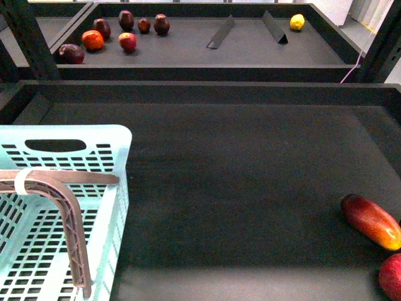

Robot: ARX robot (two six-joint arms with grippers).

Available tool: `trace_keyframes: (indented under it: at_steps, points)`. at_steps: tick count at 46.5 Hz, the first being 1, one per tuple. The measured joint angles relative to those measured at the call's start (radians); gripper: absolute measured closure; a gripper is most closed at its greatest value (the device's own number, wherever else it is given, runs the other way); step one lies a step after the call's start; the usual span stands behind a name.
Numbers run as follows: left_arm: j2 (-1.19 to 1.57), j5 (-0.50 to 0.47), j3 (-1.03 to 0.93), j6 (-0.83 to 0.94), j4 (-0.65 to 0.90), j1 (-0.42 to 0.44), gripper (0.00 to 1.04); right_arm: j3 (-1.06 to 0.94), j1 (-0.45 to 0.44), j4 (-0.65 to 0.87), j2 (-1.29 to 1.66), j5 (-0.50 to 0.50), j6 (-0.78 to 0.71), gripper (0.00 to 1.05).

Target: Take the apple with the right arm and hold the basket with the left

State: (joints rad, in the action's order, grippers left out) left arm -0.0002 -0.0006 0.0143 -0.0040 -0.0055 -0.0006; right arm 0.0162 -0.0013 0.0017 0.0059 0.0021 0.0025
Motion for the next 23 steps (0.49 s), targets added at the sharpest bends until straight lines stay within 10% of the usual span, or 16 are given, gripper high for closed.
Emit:
trace_keyframes:
  at_steps: [23]
  points:
    - [0.000, 0.000, 0.000, 0.000, 0.000, 0.000, 0.07, 0.000, 0.000, 0.000, 0.000, 0.000, 0.000, 0.09]
